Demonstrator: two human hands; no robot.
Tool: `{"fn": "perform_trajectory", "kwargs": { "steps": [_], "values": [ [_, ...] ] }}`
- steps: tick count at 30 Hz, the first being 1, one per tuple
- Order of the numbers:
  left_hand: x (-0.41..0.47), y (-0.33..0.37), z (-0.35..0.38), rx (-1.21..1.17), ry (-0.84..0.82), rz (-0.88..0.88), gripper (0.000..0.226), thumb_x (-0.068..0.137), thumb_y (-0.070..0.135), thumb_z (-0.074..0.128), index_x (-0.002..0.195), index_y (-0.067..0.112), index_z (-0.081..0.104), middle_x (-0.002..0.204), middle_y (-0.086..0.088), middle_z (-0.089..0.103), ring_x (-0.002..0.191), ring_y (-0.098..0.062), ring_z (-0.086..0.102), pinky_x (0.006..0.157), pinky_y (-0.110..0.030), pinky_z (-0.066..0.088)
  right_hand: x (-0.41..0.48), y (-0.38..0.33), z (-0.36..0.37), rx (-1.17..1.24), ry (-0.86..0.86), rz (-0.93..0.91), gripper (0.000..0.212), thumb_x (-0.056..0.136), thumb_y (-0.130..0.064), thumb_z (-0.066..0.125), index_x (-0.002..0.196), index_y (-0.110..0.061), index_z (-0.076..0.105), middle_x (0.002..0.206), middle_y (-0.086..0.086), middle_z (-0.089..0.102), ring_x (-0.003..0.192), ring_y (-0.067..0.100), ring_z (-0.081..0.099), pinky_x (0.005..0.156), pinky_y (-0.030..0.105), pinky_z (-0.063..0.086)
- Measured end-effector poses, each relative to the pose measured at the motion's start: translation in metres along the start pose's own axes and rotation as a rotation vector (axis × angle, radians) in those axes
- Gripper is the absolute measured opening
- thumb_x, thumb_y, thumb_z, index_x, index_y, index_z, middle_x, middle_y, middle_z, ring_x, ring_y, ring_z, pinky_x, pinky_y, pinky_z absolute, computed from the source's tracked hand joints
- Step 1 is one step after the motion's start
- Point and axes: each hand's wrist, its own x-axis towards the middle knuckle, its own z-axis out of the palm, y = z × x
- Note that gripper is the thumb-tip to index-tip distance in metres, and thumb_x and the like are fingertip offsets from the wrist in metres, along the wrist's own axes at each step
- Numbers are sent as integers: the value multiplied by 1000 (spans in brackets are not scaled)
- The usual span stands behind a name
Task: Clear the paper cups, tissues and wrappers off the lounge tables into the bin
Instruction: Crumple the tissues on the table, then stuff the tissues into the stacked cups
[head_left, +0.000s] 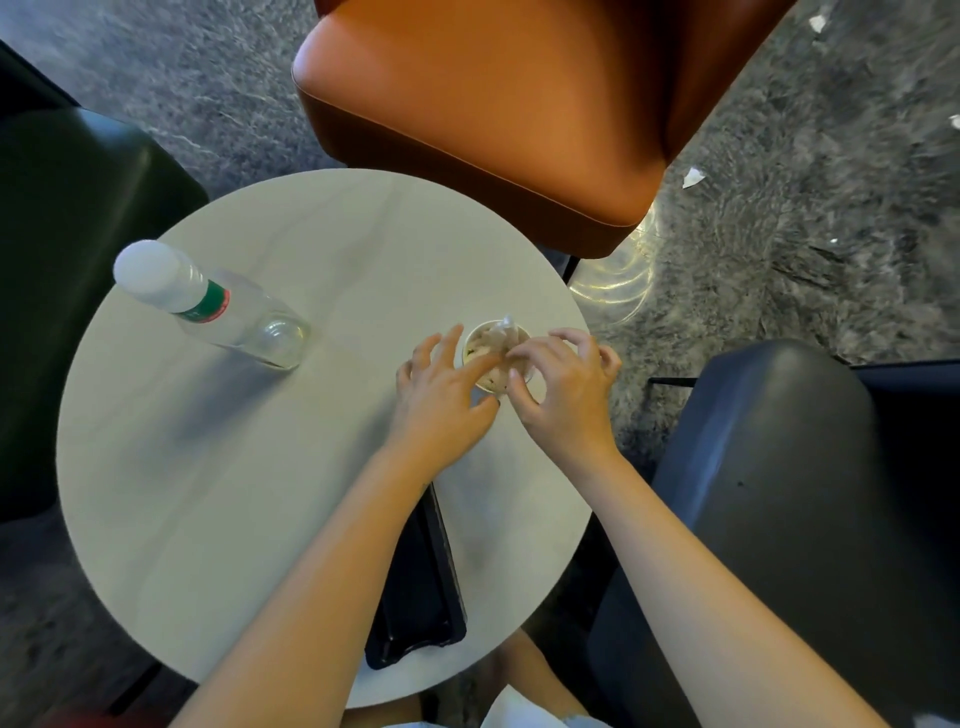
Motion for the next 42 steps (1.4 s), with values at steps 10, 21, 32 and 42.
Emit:
{"fn": "perform_trajectory", "kwargs": {
  "steps": [10, 21, 32, 42],
  "values": [
    [-37, 52, -71, -582, 406, 87, 20, 85, 24, 63, 104, 25, 58, 89, 12, 61, 83, -2, 59, 72, -11, 47, -2, -17, -71, 487, 174, 50, 34, 89, -33, 40, 108, -12, 57, 95, -4, 55, 88, 12, 52, 83, 47, 44],
    [-87, 141, -87, -632, 112, 462, 28, 79, 29, 55, 106, 26, 59, 93, 9, 64, 84, 0, 59, 72, -8, 44, -93, -9, -174, 402, 545, 224, 37, 88, -33, 43, 105, -4, 60, 92, 2, 59, 84, 17, 55, 77, 37, 48],
    [-149, 279, 19, -534, -333, 826, 46, 82, 16, 64, 125, 22, 51, 116, -1, 59, 100, -14, 59, 87, -34, 50, -286, 75, -248, 243, 928, 723, 26, 86, -19, 52, 109, -9, 57, 102, -5, 55, 90, 10, 53, 88, 46, 45],
    [-154, 387, 162, -380, -548, 879, 49, 76, 28, 59, 124, 31, 47, 116, 3, 59, 105, -13, 58, 93, -42, 48, -391, 216, -250, 291, 1062, 1072, 31, 86, -8, 60, 116, -9, 54, 113, 3, 58, 96, 12, 52, 79, -1, 30]
  ]
}}
